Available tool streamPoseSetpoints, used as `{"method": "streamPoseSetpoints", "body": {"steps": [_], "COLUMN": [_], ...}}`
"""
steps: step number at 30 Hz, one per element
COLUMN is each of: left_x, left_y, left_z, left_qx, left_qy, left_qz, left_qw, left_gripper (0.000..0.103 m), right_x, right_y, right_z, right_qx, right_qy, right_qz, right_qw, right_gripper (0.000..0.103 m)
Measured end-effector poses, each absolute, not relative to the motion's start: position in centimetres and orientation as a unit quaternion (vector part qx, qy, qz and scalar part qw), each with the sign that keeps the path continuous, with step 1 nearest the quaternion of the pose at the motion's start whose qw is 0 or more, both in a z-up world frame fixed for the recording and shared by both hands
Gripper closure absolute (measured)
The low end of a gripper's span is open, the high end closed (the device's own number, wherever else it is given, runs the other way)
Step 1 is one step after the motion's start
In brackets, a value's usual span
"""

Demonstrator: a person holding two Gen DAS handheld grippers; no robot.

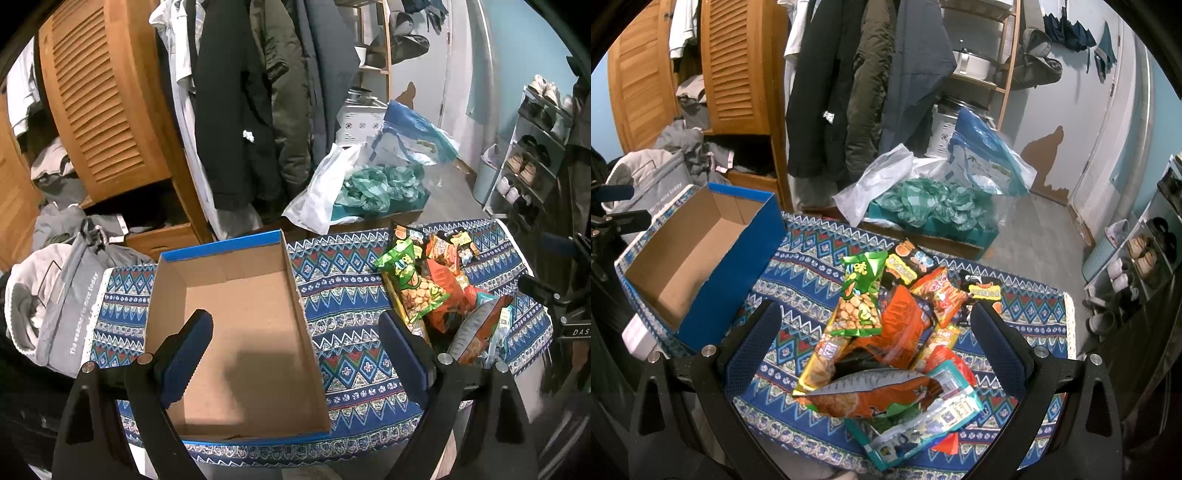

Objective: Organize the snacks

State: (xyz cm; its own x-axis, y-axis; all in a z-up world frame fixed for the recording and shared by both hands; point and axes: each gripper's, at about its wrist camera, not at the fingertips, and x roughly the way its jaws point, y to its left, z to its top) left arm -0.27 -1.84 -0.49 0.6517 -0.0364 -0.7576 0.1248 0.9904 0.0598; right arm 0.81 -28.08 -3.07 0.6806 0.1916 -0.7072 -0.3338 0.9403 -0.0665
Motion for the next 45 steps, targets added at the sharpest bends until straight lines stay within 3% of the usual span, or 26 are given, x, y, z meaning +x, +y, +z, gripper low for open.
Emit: {"method": "streamPoseSetpoints", "body": {"steps": [26,45], "left_x": [-0.2,0.9], "left_y": [-2.3,-6.5], "left_z": [-0.8,-4.5], "left_qx": [0.056,0.074], "left_qy": [0.420,0.466], "left_qz": [-0.044,-0.079], "left_qw": [0.905,0.878], "left_gripper": [0.011,0.011], "right_x": [0.5,1.3], "right_y": [-28.9,-32.5], "right_z": [-3.9,-7.4], "right_qx": [-0.097,-0.038], "right_qy": [0.378,0.458], "right_qz": [0.135,0.077], "right_qw": [0.910,0.885], "right_gripper": [0.003,0.003]}}
